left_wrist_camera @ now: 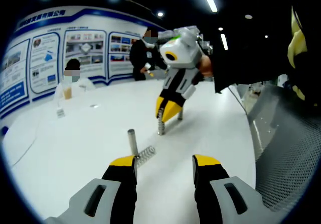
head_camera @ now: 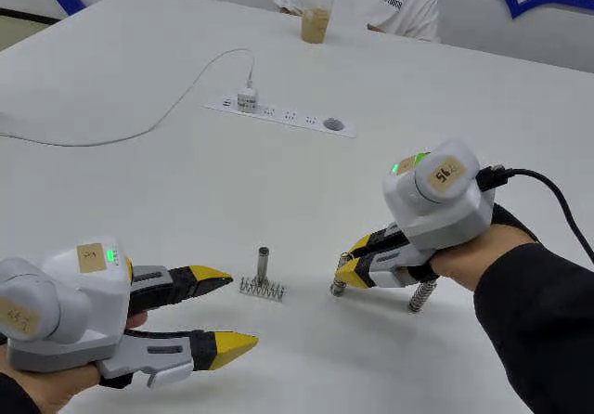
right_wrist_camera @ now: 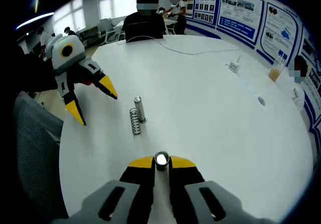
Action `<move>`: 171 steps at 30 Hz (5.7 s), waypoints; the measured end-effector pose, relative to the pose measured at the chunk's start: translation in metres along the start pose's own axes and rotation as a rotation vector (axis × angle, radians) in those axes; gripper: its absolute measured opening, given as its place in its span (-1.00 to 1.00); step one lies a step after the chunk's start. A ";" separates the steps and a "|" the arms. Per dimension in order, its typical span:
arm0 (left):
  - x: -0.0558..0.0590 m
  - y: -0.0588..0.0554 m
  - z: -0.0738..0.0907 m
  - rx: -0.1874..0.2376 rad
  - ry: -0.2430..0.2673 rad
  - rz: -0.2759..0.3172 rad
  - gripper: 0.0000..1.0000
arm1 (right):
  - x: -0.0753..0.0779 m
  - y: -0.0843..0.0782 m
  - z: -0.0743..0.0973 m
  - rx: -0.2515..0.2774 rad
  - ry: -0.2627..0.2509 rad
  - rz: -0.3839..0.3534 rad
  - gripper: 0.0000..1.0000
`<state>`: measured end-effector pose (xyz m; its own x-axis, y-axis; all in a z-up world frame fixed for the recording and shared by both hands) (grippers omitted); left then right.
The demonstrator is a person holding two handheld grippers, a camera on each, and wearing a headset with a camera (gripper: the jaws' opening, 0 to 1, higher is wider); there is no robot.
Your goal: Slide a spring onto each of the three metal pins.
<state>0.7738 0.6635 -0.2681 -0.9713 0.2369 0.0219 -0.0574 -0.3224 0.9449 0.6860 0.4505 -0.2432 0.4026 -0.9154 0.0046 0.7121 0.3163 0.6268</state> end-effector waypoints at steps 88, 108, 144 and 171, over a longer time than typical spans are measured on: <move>-0.002 0.000 0.003 -0.007 0.009 0.004 -0.13 | -0.039 0.030 -0.058 -0.022 0.072 0.127 -0.73; -0.001 0.000 0.003 -0.014 0.003 -0.003 -0.14 | -0.050 0.026 -0.055 -0.049 0.094 0.139 -0.77; 0.023 -0.002 -0.014 -0.032 -0.125 -0.054 -0.63 | -0.089 0.022 -0.004 -0.117 0.237 0.321 -0.77; 0.028 -0.002 -0.015 -0.035 -0.154 -0.075 -0.77 | -0.101 0.051 0.015 -0.054 0.236 0.374 -0.77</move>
<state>0.7431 0.6569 -0.2743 -0.9174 0.3981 0.0042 -0.1389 -0.3300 0.9337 0.6730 0.5553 -0.2000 0.7541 -0.6555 0.0412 0.5190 0.6332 0.5743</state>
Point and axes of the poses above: the centre of the closed fingertips' face, and the gripper's own axes: z roughly backward along the fingers, x roughly to its right, y roughly out of its top, the point moved 9 cm from there along z, roughly backward along the fingers, and after that the axes turned 1 degree about y, right-handed, at the moved point
